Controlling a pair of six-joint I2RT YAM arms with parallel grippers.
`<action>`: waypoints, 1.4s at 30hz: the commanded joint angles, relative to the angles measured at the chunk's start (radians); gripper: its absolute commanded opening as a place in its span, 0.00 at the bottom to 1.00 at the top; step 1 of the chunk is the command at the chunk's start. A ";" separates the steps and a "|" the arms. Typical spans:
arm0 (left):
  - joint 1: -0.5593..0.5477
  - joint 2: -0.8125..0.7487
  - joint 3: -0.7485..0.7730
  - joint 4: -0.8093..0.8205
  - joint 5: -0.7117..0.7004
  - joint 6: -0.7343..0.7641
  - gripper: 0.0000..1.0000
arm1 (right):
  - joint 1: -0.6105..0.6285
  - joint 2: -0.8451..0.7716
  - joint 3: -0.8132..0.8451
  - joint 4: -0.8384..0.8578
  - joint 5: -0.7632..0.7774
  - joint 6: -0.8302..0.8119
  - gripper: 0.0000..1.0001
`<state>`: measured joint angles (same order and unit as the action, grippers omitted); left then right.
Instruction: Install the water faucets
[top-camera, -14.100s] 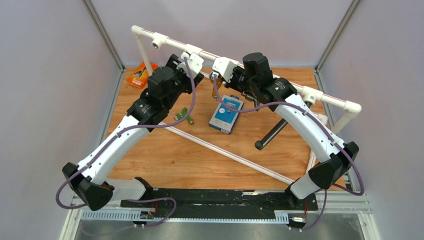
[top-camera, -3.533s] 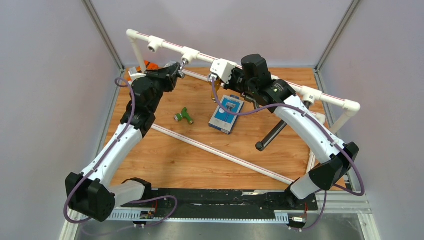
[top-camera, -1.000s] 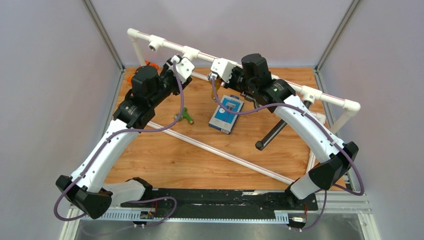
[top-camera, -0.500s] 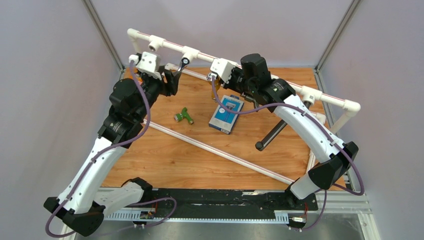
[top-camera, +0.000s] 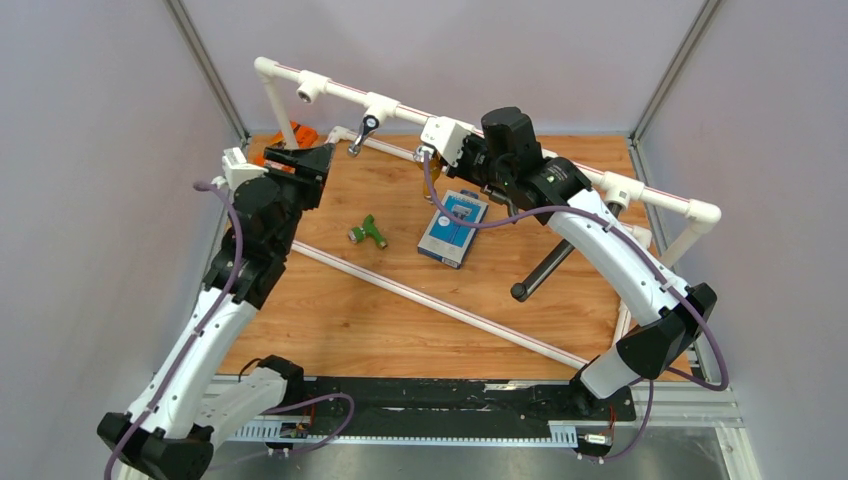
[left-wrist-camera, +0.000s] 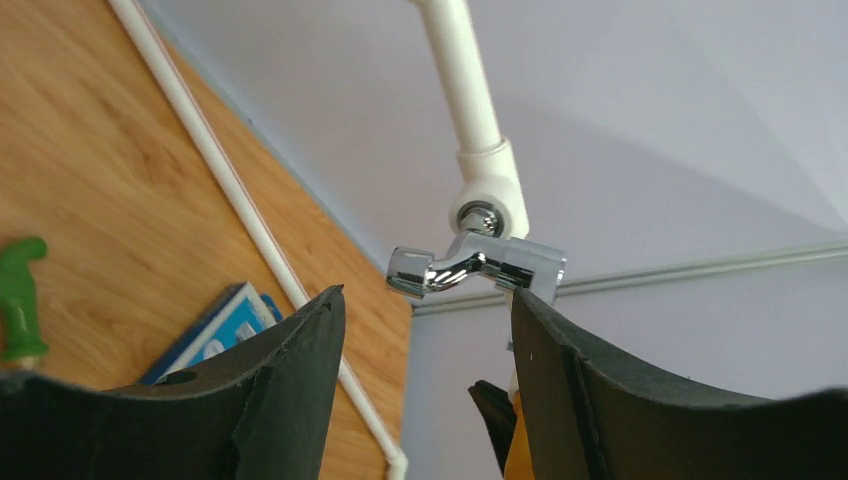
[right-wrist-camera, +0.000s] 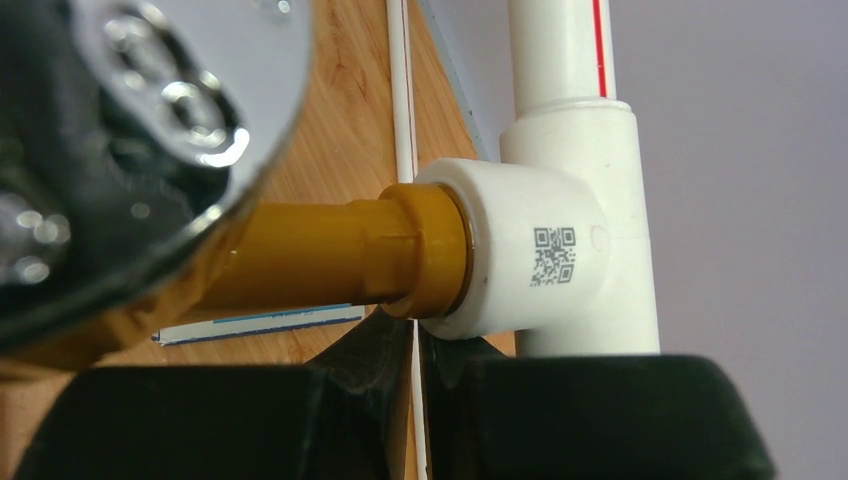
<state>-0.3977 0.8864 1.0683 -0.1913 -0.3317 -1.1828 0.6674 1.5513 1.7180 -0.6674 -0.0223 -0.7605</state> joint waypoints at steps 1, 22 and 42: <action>0.016 0.060 -0.060 0.154 0.129 -0.414 0.68 | 0.018 0.047 -0.029 -0.101 -0.030 0.010 0.11; -0.010 0.301 0.015 0.398 0.158 -0.733 0.66 | 0.018 0.046 -0.055 -0.084 -0.028 0.004 0.11; -0.052 0.289 0.113 0.320 0.130 0.832 0.10 | 0.018 0.036 -0.069 -0.077 -0.021 -0.002 0.11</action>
<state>-0.4305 1.2133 1.0813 0.1711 -0.2192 -1.2293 0.6708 1.5471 1.7039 -0.6464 -0.0242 -0.7589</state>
